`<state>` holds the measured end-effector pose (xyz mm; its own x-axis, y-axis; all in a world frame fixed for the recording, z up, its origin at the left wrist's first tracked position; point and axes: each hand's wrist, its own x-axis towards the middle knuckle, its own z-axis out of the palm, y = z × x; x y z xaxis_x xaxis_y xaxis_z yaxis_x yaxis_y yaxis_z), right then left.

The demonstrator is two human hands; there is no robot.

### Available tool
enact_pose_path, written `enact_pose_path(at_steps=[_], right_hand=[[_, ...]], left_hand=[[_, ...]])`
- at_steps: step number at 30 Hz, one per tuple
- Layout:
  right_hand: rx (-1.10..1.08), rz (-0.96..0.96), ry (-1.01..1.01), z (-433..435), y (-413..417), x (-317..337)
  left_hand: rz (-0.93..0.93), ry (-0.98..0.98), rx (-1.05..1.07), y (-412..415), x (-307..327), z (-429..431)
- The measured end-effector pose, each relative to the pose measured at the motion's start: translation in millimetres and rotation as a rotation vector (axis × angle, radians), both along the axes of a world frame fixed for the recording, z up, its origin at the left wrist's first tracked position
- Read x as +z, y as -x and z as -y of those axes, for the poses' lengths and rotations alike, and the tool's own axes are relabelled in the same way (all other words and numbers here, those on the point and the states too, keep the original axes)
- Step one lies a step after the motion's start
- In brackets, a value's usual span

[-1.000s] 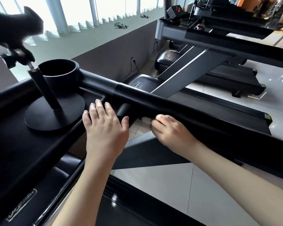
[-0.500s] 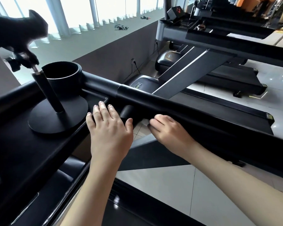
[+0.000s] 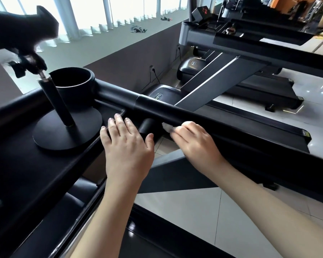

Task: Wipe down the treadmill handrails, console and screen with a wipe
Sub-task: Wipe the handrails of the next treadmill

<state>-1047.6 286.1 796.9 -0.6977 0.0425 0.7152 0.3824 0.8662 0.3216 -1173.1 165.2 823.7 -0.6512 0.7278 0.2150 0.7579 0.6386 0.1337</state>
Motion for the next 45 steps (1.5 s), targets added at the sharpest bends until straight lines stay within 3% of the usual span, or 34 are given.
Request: enact_pose_path(at_steps=[4,9,15,19,21,27,31,37,45], right_hand=[[0.02,0.095,-0.009,2.1,-0.8,-7.9],[-0.073,-0.159,0.061,-3.0,14.7,21.2],[-0.081,0.073,-0.073,2.7,-3.7,13.6],[-0.073,-0.241,0.269,-11.5,18.9,36.4],[-0.045,-0.302,0.423,-16.1,30.0,42.3],[0.045,-0.165,0.341,-6.7,4.1,37.9],[-0.058,-0.275,0.591,-16.8,38.3,51.3],[0.121,-0.066,0.389,-6.1,10.0,46.4],[0.141,-0.038,0.519,-13.0,57.3,57.2]], left_hand=[[-0.036,-0.048,-0.002,-1.7,-1.5,1.1],[-0.054,-0.062,-0.005,-0.3,-5.3,-0.7],[-0.086,-0.105,0.001,0.3,-10.9,-1.4],[-0.11,-0.101,-0.005,1.8,-9.8,-2.2],[-0.115,-0.1,-0.003,2.2,-9.7,-1.9],[-0.111,-0.088,-0.002,0.1,-8.2,-1.2],[-0.116,-0.092,0.016,0.1,-8.0,-1.1],[-0.1,-0.092,0.014,-2.1,-8.3,-0.7],[-0.04,-0.097,0.009,-3.2,-5.3,-0.1]])
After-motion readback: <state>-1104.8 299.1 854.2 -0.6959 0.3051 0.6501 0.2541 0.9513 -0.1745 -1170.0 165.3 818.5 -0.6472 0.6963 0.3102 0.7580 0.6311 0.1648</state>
